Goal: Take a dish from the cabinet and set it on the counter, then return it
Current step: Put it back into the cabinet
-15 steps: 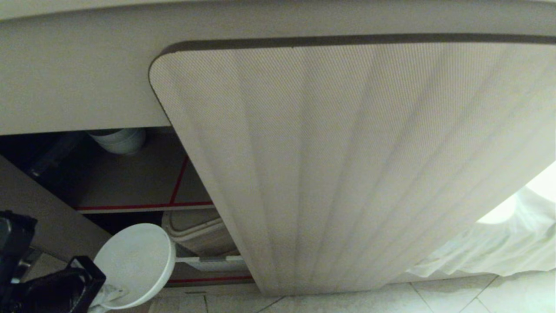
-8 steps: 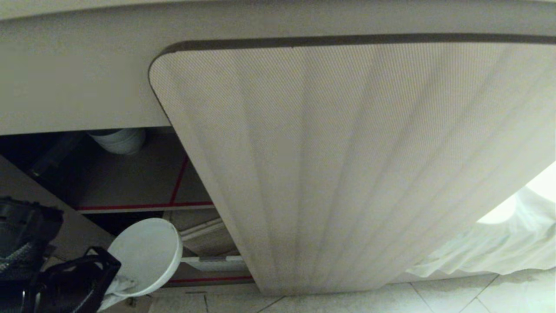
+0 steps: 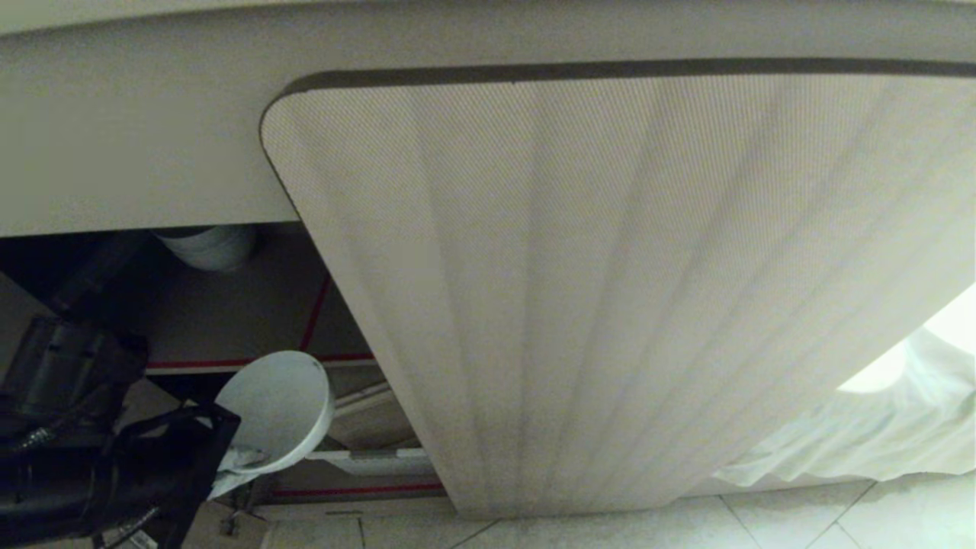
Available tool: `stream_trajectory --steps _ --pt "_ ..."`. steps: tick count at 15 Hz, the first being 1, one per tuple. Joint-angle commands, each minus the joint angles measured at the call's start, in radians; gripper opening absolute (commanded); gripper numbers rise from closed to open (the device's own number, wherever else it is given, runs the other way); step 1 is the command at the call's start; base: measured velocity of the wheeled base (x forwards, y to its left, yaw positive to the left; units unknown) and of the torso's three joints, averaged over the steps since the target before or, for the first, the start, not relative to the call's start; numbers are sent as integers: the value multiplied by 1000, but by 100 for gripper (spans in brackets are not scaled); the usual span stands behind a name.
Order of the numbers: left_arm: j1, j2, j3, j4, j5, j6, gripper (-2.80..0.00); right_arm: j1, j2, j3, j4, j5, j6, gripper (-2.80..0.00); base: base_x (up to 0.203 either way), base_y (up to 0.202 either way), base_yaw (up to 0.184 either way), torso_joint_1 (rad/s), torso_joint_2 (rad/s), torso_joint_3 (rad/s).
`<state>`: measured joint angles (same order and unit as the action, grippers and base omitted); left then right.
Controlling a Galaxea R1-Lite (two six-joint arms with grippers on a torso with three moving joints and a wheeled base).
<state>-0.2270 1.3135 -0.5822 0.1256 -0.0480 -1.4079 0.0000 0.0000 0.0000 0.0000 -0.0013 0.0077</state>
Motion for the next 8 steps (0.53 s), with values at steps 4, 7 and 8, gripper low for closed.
stream_trajectory --steps 4,7,8 --pt "1 23 -27 -3 32 -45 -280 1 0 0 0 0 0 -280 0 0 0 0 0 0" --pt "2 49 -27 -5 54 -49 -280 0 0 0 0 0 0 -280 0 0 0 0 0 0" --pt "2 59 -27 -6 66 -55 -280 0 0 0 0 0 0 -280 0 0 0 0 0 0"
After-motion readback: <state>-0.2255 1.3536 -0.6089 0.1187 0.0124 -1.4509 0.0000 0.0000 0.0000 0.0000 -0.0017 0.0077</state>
